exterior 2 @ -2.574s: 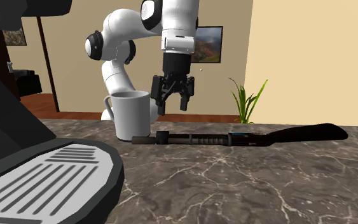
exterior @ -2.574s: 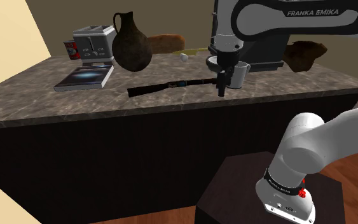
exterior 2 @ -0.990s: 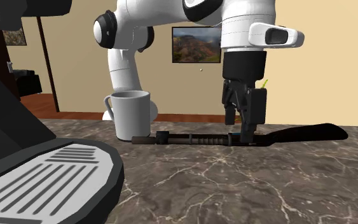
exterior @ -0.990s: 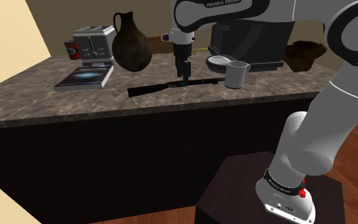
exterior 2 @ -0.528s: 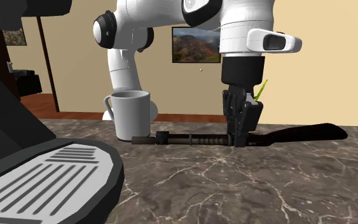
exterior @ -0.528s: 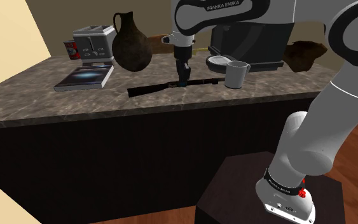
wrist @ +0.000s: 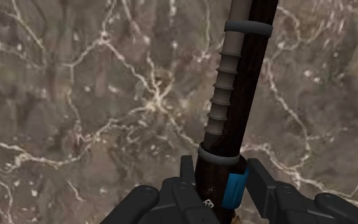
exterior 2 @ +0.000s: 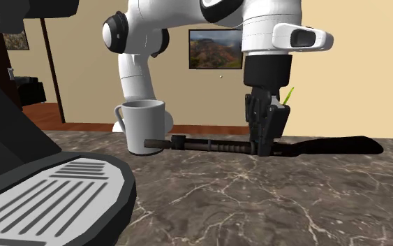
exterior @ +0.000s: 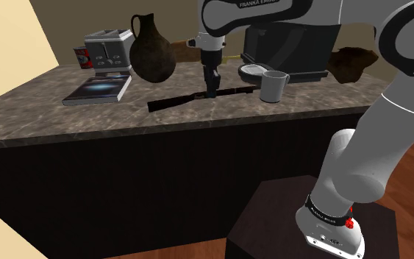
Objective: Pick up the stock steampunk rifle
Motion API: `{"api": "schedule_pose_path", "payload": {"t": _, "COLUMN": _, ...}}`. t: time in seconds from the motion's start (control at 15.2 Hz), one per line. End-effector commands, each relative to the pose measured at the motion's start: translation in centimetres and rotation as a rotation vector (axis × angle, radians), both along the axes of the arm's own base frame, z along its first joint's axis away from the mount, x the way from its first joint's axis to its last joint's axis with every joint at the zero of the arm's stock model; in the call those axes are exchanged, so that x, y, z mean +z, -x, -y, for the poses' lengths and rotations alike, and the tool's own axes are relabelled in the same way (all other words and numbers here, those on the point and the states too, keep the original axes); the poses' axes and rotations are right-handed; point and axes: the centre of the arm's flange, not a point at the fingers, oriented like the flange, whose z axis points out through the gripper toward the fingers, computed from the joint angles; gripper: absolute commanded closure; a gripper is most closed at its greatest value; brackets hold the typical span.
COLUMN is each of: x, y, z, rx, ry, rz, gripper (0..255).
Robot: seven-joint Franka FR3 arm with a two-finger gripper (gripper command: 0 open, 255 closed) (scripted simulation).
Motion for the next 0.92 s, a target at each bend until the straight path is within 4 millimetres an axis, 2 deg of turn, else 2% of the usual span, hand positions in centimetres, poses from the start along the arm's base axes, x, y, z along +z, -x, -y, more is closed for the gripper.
{"api": "schedule_pose_path", "payload": {"t": 0.0, "x": 1.1, "y": 0.0, "z": 0.0, "rx": 0.000, "ry": 0.000, "rz": 0.000, "gripper": 255}}
{"api": "schedule_pose_path", "payload": {"t": 0.73, "x": 6.9, "y": 0.0, "z": 0.0, "rx": 0.000, "ry": 0.000, "rz": 0.000, "gripper": 255}}
{"api": "schedule_pose_path", "payload": {"t": 0.86, "x": 7.0, "y": 0.0, "z": 0.0, "rx": 0.000, "ry": 0.000, "rz": 0.000, "gripper": 255}}
